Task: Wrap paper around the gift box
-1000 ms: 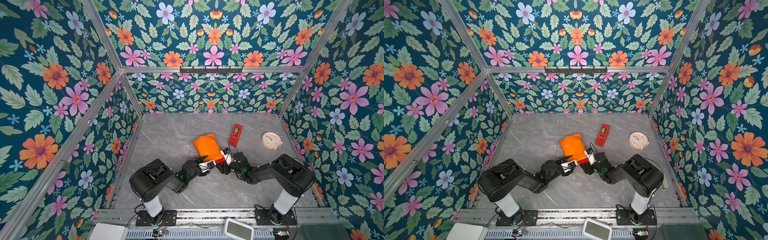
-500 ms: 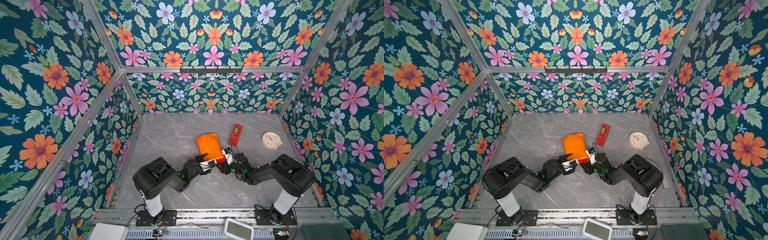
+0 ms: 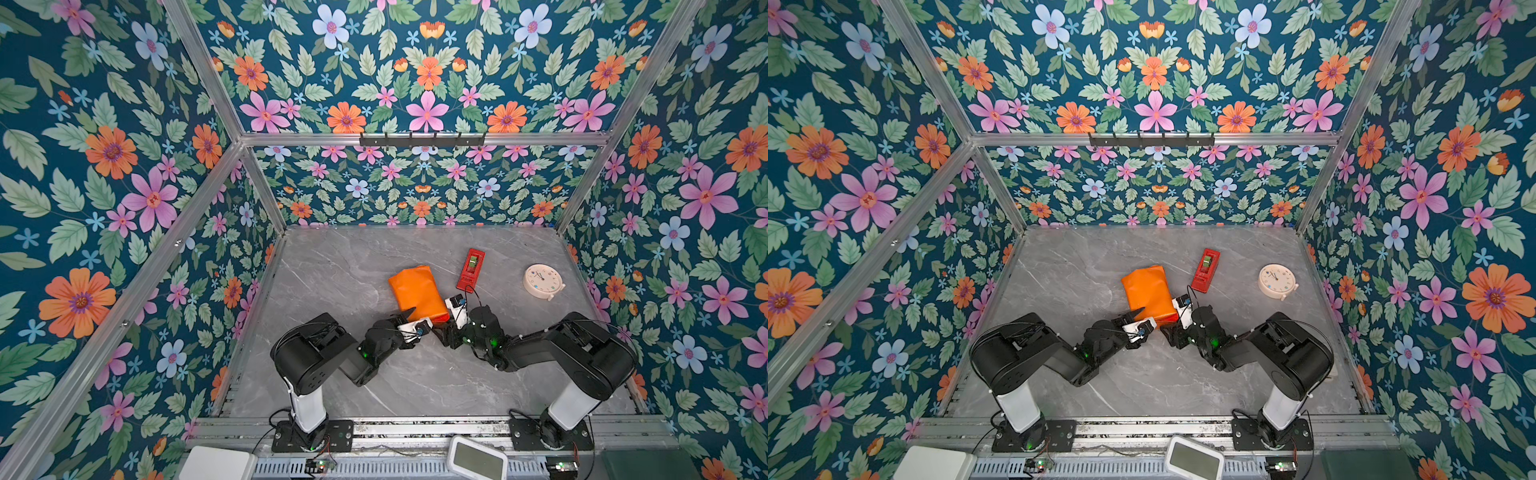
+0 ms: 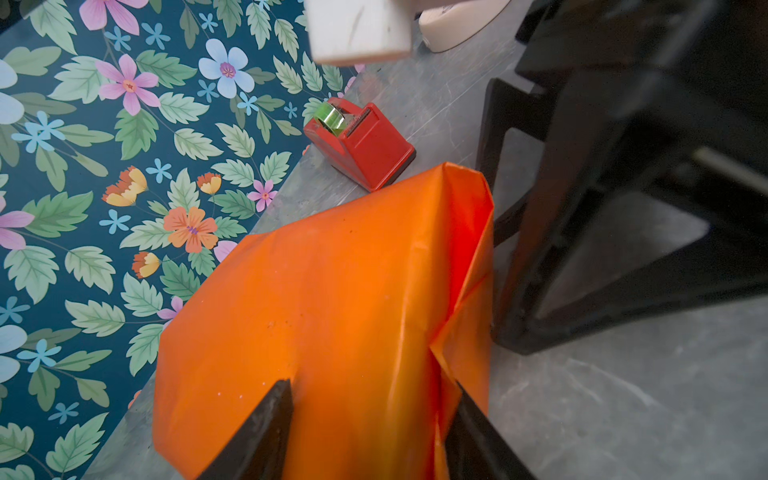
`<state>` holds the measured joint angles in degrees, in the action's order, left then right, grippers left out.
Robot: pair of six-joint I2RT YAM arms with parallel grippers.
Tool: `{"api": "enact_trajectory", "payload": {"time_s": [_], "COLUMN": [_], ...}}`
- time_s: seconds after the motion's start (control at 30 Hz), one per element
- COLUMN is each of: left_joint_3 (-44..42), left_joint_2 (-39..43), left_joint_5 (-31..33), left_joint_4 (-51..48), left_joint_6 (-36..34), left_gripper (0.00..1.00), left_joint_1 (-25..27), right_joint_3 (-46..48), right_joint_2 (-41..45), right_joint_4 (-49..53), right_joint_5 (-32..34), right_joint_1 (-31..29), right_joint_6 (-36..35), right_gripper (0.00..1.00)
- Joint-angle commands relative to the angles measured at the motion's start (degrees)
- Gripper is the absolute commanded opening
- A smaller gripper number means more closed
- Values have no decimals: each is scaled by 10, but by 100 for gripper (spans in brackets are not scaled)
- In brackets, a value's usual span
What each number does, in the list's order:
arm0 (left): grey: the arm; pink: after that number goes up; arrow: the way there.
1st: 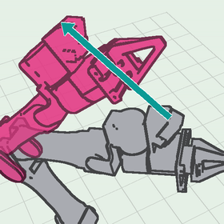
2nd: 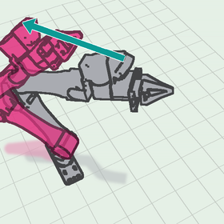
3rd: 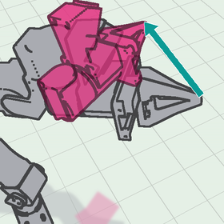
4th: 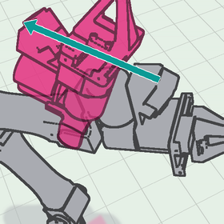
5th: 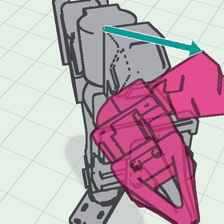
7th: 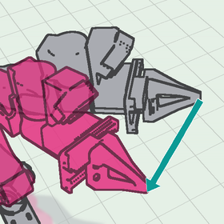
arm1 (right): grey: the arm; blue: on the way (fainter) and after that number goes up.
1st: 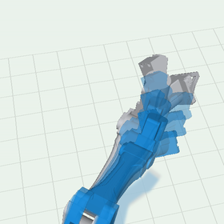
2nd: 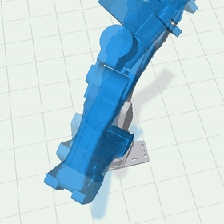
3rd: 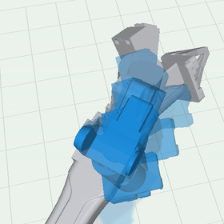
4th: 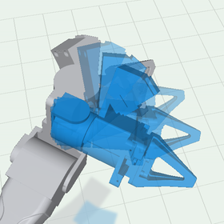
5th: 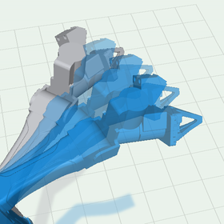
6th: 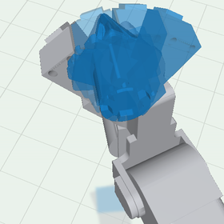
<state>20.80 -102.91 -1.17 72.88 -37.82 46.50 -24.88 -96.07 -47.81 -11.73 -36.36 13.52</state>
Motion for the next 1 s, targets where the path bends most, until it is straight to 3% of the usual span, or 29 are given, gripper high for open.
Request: {"api": "enact_trajectory", "payload": {"time_s": [0.0, 0.3, 0.97], "left_joint_3": [-3, -6, -7], "left_joint_2": [-3, 2, 3], "left_joint_5": [-7, -10, -9], "left_joint_4": [-64, -64, -64], "left_joint_6": [10, 11, 9], "left_gripper": [59, 59, 58], "left_joint_1": [0, 0, -1], "right_joint_3": [0, -33, -27], "right_joint_2": [6, -25, -17], "right_joint_4": [0, -9, -53], "right_joint_5": [10, 13, -20], "right_joint_1": [0, 0, 0], "right_joint_6": [0, 33, 78], "right_gripper": [74, 89, 91]}}
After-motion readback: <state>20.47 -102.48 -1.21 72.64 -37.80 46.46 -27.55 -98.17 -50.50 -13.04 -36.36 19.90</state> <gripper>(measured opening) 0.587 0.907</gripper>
